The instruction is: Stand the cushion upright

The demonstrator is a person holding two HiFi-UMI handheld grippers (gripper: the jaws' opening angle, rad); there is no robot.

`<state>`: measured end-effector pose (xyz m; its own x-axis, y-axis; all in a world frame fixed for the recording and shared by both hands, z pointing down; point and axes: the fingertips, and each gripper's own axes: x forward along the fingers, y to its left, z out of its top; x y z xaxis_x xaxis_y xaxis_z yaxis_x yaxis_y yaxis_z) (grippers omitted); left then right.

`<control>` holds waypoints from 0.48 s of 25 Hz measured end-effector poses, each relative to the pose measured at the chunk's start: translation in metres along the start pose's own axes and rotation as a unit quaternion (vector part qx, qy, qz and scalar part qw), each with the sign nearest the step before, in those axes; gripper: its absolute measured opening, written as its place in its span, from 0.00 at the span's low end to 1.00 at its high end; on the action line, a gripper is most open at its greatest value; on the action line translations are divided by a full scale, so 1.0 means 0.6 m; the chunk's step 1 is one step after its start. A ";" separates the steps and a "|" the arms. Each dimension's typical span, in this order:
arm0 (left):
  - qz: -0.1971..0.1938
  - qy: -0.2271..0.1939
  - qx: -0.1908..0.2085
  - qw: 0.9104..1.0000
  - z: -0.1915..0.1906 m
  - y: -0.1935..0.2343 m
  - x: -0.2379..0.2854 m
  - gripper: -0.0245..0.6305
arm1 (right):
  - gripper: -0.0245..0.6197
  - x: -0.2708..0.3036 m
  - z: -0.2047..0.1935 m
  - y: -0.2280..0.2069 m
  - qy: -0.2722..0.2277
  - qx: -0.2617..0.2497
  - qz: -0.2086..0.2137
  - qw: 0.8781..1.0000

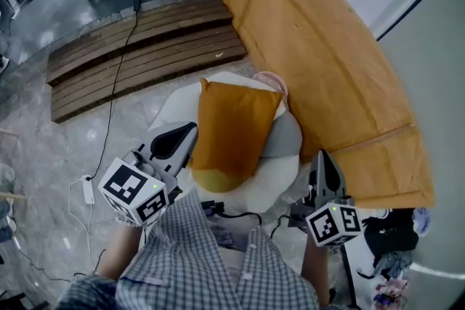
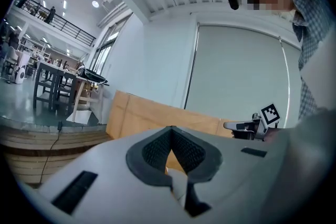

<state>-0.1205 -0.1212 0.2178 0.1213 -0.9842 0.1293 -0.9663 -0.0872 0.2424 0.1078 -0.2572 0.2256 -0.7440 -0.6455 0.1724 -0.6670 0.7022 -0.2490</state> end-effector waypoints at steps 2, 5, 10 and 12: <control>-0.001 0.003 -0.002 1.000 -0.005 -0.002 -0.002 0.05 | 0.05 -0.003 -0.001 -0.002 0.001 0.004 -0.002 1.000; -0.005 0.003 -0.007 1.000 -0.006 -0.005 -0.002 0.05 | 0.05 -0.005 0.001 0.000 -0.002 0.013 0.000 1.000; -0.013 0.003 -0.007 1.000 -0.006 -0.013 0.005 0.05 | 0.05 -0.005 0.001 -0.001 -0.001 0.011 -0.001 1.000; -0.015 0.003 -0.008 1.000 -0.007 -0.013 0.007 0.05 | 0.05 -0.005 0.000 -0.002 0.000 0.010 -0.002 1.000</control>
<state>-0.1112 -0.1237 0.2206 0.1509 -0.9802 0.1285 -0.9587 -0.1135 0.2607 0.1110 -0.2559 0.2255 -0.7411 -0.6484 0.1742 -0.6693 0.6932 -0.2673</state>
